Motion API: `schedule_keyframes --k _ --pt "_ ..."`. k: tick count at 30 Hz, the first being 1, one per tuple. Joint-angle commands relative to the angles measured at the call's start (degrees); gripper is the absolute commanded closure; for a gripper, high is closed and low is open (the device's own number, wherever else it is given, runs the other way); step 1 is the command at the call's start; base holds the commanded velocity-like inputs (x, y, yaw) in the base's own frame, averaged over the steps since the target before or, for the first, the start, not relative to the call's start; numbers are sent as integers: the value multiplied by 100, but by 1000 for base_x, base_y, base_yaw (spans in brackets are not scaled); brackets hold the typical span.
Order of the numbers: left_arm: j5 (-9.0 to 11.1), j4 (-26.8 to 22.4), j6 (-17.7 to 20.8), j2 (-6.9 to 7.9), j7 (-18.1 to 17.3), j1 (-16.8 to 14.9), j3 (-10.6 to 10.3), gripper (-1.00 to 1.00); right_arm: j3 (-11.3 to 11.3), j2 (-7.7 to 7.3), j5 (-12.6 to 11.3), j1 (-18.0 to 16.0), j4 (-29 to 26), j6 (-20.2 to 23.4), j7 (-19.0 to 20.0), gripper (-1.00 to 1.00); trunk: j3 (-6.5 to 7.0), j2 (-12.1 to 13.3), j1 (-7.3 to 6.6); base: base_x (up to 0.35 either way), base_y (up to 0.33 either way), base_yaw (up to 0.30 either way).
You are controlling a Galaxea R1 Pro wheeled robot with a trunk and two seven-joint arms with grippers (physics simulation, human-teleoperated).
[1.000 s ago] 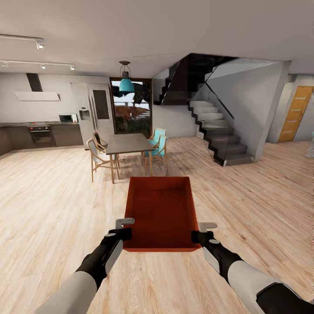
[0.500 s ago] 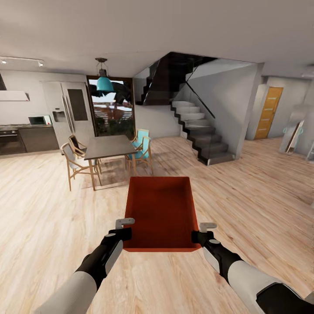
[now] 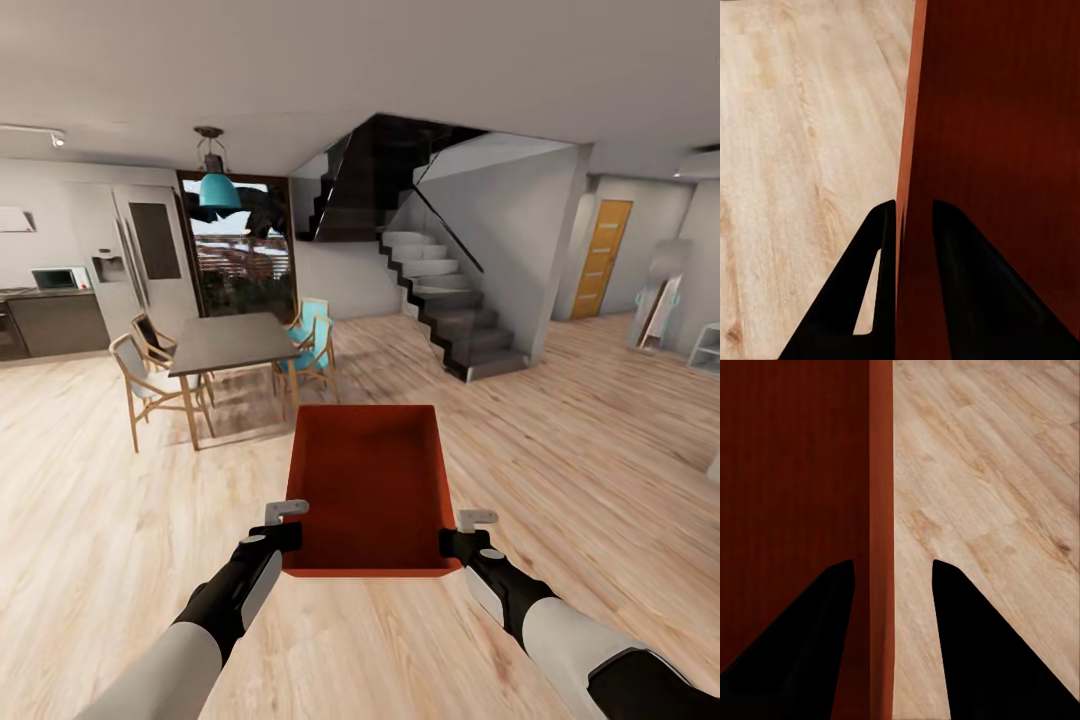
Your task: Move the two storage containers from the living room to the garage. In the garage, place one container on the floor and stack the other container on top of it (either order is fine).
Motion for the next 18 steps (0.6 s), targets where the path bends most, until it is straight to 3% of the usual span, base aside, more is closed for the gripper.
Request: schedule_keyframes --k 1,18 --pt "-122 -26 30 13 91 -3 233 100 -21 -3 -130 -2 3 -17 64 100 -2 -4 5 322 0 0" --pt "-122 -27 30 11 91 -3 233 100 -18 -3 -130 0 3 -17 66 100 -2 -4 5 322 0 0"
